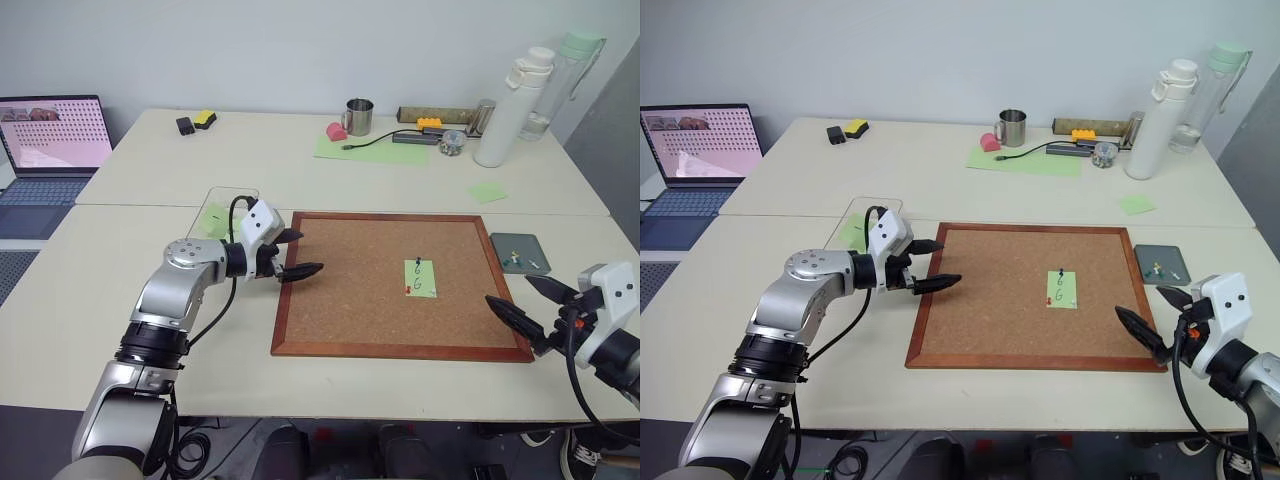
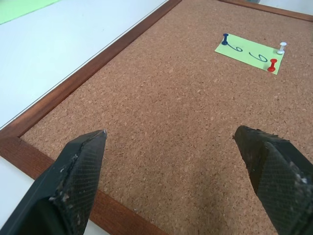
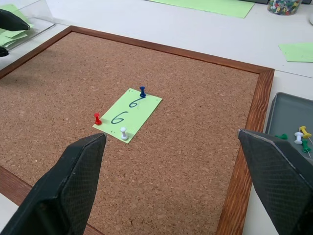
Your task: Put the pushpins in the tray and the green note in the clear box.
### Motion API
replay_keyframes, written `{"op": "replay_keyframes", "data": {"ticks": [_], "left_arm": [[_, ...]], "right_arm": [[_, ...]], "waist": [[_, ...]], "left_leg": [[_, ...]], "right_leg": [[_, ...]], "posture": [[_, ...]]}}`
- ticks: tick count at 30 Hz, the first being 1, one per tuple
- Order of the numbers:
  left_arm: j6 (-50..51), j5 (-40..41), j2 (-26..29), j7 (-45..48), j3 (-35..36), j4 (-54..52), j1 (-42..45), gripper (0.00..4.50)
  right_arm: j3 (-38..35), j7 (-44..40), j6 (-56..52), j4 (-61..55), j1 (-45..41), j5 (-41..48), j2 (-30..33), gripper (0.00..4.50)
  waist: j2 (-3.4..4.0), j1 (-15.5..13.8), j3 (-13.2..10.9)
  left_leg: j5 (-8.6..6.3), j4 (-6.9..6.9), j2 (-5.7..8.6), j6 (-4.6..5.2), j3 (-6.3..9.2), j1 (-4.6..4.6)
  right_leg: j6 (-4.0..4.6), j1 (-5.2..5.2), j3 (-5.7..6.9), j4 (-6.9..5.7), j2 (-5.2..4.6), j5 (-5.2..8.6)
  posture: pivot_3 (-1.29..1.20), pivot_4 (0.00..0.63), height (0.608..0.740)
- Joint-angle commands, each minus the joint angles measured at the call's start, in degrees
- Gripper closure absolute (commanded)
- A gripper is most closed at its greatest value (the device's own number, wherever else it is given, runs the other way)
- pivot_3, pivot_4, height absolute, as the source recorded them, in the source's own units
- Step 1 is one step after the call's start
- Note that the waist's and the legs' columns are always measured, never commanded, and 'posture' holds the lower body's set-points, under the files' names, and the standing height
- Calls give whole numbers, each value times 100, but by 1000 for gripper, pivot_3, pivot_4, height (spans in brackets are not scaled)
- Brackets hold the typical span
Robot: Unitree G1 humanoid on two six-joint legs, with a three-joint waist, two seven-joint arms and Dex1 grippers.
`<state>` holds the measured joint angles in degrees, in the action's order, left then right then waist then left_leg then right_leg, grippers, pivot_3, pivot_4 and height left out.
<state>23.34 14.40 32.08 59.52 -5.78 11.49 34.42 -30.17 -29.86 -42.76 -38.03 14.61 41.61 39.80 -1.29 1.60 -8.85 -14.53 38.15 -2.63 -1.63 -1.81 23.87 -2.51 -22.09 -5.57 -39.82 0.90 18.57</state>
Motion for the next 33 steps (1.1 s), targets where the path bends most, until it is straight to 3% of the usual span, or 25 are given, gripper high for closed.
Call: {"op": "replay_keyframes", "data": {"ticks": [1, 7, 10, 21, 28, 31, 33], "left_arm": [[6, 127, 4, 46, 93, -265, 57, 55], [97, 419, -189, -7, 224, -335, 142, 55], [215, 612, -386, -82, 278, -541, 133, 471], [200, 460, -904, -521, -21, -681, -5, 2742], [165, 333, -1045, -609, -223, -652, -148, 4081], [178, 303, -1090, -611, -329, -701, -258, 4483], [136, 255, -1101, -606, -402, -694, -323, 4483]], "right_arm": [[12, 48, 134, -165, -50, -18, -34, 0], [281, 71, 167, -159, -191, -79, -46, 0], [646, 31, 280, -66, -330, -315, -18, 0], [1839, 190, 832, 704, -1081, -1263, -417, 0], [2154, 186, 1026, 989, -1299, -1554, -641, 0], [2233, 166, 1083, 1011, -1270, -1644, -722, 0], [2259, 147, 1130, 1068, -1271, -1691, -747, 0]], "waist": [[0, 1, 0], [0, 1, 0], [0, -1, 0], [0, 2, 0], [0, 1, 0], [0, 0, 0], [1, 1, 0]], "left_leg": [[0, 0, 0, 0, 0, 0], [0, 0, -1, 0, 0, 0], [0, 4, -2, 0, 0, 1], [0, 4, 2, 0, 0, 0], [0, 4, 0, 0, 0, 0], [0, 4, -1, 0, 1, 0], [0, 4, -1, 0, 0, -1]], "right_leg": [[0, 0, 0, 0, 0, 0], [0, 0, 0, 0, 0, 0], [0, 0, 0, -2, -1, 0], [0, 0, -1, -2, 1, 0], [0, -1, -2, -3, 0, 0], [0, -1, -1, -4, 0, 0], [0, -1, -2, -4, 0, 0]], "posture": [[0, 150, 740], [0, 150, 740], [0, 150, 740], [0, 150, 740], [0, 150, 740], [0, 150, 740], [0, 150, 740]]}}
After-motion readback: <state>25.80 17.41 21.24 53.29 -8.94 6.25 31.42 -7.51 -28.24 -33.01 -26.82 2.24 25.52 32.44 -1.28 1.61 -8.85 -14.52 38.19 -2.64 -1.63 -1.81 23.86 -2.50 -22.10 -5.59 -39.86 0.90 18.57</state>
